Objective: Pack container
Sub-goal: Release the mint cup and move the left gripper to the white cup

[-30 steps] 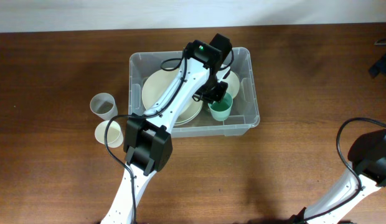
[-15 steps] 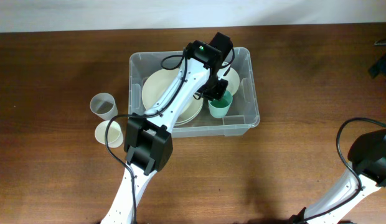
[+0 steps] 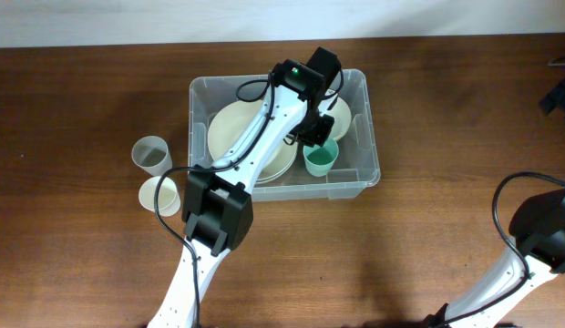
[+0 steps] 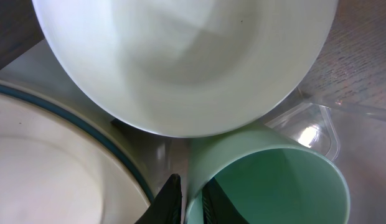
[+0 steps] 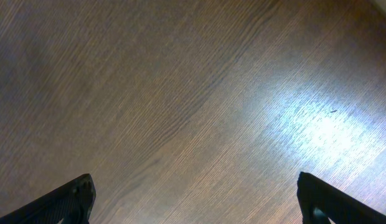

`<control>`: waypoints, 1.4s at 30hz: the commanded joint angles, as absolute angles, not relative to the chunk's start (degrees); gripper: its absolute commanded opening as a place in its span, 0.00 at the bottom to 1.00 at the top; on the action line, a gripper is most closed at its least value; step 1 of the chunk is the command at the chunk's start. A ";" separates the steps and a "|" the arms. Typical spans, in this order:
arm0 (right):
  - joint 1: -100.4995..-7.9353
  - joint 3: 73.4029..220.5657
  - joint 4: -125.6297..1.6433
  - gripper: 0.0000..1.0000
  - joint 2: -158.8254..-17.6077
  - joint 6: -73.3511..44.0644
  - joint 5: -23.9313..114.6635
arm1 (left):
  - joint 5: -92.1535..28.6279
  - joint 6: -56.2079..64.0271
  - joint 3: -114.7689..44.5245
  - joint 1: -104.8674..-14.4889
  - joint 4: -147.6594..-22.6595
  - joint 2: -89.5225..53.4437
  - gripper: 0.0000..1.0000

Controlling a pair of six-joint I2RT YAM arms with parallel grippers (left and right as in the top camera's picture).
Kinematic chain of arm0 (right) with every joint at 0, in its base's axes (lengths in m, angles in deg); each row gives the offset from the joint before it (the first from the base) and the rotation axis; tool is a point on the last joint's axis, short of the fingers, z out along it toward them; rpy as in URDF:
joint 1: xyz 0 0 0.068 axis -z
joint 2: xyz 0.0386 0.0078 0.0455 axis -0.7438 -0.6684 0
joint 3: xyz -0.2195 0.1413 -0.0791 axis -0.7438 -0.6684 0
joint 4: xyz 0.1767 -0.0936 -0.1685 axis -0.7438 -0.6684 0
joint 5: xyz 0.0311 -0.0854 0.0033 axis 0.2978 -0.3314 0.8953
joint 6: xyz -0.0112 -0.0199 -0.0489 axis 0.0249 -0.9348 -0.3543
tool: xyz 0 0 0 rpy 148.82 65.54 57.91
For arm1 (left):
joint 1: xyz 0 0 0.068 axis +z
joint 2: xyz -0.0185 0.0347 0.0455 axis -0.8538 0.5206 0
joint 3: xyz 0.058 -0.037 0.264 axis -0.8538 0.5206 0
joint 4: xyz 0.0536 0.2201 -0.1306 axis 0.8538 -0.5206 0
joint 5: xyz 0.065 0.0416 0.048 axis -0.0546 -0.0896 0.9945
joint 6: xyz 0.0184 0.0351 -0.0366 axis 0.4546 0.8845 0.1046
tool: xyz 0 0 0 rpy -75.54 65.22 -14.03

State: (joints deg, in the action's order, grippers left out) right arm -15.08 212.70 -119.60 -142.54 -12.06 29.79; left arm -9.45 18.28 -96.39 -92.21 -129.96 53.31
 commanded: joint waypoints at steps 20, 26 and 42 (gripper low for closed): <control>-14.65 212.50 -119.60 0.99 -143.31 -11.80 29.12 | -8.81 19.07 -117.11 -87.67 -139.05 53.75 0.38; -14.65 212.50 -119.60 0.99 -143.31 -11.80 29.12 | -6.50 19.35 -131.45 -81.81 -147.68 53.05 0.64; -14.65 212.50 -119.60 0.99 -143.31 -11.80 29.12 | -4.51 15.20 -118.13 -57.33 -147.68 38.38 0.87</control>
State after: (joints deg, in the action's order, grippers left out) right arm -15.08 212.70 -119.60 -142.54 -12.04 29.79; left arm -5.32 17.34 -123.49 -60.85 -147.40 43.41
